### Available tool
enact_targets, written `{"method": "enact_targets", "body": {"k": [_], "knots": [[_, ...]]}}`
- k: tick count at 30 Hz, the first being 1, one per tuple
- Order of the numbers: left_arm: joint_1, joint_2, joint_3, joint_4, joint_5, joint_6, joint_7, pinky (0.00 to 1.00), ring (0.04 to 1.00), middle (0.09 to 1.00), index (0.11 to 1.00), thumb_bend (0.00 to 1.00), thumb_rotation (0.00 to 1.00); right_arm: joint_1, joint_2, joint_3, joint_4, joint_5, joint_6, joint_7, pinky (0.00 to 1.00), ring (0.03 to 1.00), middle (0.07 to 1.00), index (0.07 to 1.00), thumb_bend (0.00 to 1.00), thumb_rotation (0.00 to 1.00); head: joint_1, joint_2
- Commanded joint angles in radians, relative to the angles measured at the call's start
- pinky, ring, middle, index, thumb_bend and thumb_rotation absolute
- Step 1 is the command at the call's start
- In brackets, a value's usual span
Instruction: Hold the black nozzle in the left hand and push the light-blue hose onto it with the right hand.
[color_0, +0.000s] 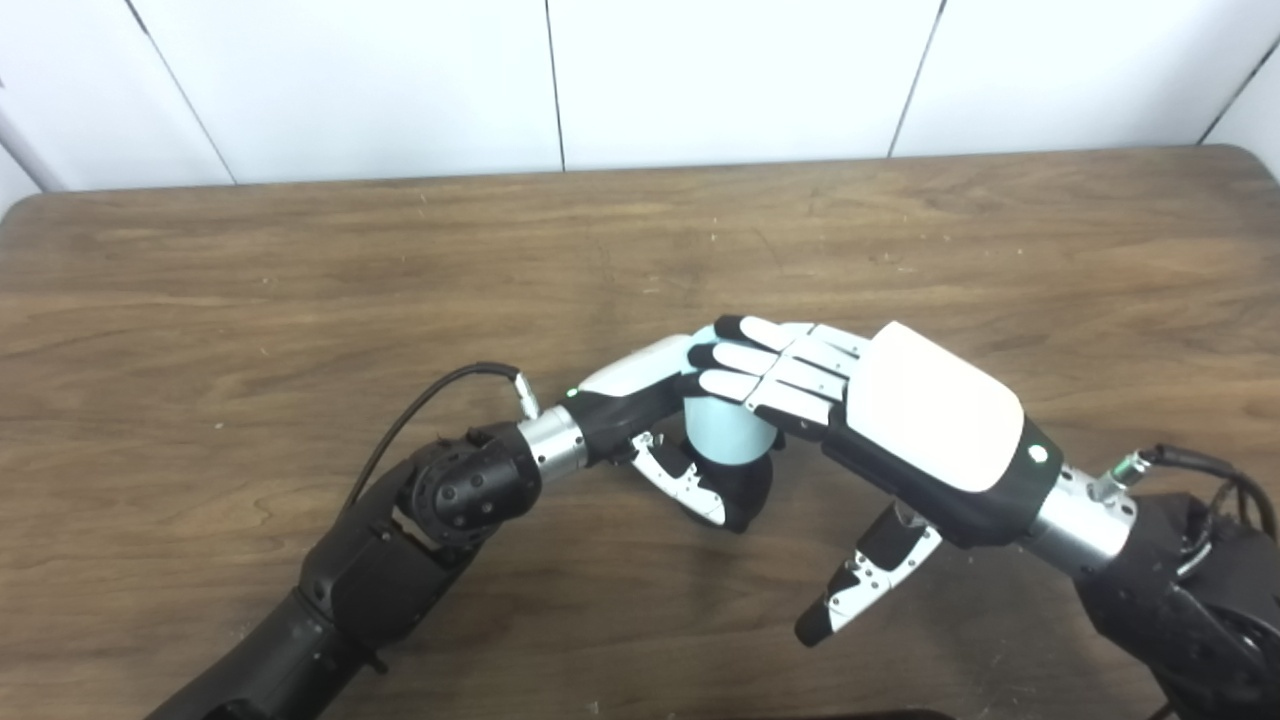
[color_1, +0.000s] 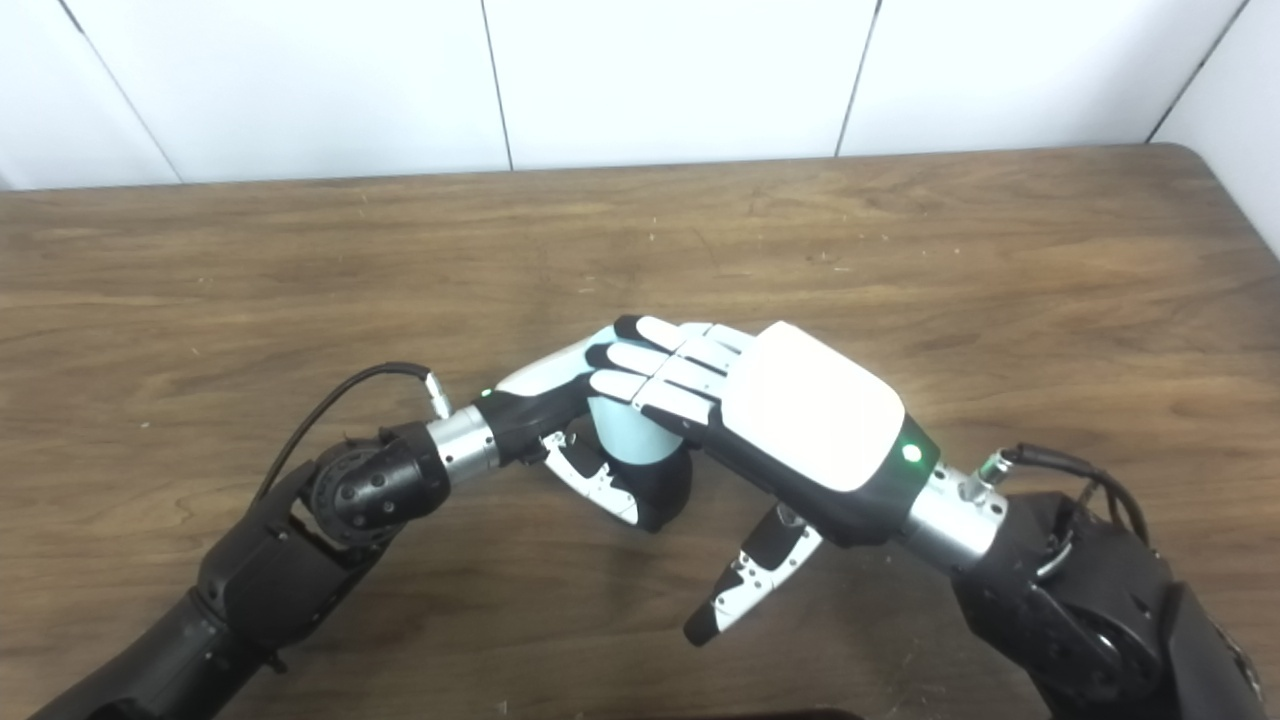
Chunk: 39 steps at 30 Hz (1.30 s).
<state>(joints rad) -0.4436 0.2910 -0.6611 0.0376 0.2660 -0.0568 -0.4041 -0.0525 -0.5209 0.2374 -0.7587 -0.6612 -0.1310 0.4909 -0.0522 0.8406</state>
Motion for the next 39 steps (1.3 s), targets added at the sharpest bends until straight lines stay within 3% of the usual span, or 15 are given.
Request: {"method": "enact_targets", "body": {"k": [1,10,18,30,34,39], "knots": [[0.069,0.032,-0.066,0.075,0.064,0.095,-0.120,0.82,0.709,0.577,0.482,0.50,0.09,0.030,-0.038,0.034,0.021,-0.022,-0.032,0.077,0.83,0.878,0.882,0.867,0.92,0.48,0.000,0.001],[0.065,0.031,-0.067,0.071,0.068,0.106,-0.124,0.85,0.733,0.590,0.480,0.50,0.09,0.052,-0.045,0.018,0.030,-0.070,-0.090,0.023,0.83,0.878,0.871,0.850,0.92,0.49,0.001,0.002],[0.063,0.034,-0.065,0.076,0.066,0.093,-0.123,0.88,0.753,0.606,0.480,0.50,0.09,0.091,-0.071,0.011,0.046,-0.101,-0.148,-0.025,0.93,0.941,0.917,0.894,0.90,0.51,0.002,0.001],[0.063,0.036,-0.065,0.077,0.073,0.080,-0.117,0.78,0.660,0.545,0.478,0.50,0.09,0.140,-0.055,-0.001,0.102,-0.128,-0.227,-0.104,0.98,0.995,0.999,0.997,0.82,0.65,0.000,0.004],[0.064,0.035,-0.066,0.079,0.075,0.080,-0.116,0.74,0.631,0.532,0.478,0.50,0.08,0.143,-0.058,0.004,0.117,-0.121,-0.230,-0.112,0.99,1.000,1.000,1.000,0.80,0.67,0.000,0.004],[0.065,0.033,-0.070,0.073,0.081,0.095,-0.119,0.77,0.648,0.537,0.479,0.50,0.09,0.137,-0.061,0.014,0.120,-0.103,-0.212,-0.089,0.99,1.000,1.000,1.000,0.79,0.69,0.000,0.004]]}}
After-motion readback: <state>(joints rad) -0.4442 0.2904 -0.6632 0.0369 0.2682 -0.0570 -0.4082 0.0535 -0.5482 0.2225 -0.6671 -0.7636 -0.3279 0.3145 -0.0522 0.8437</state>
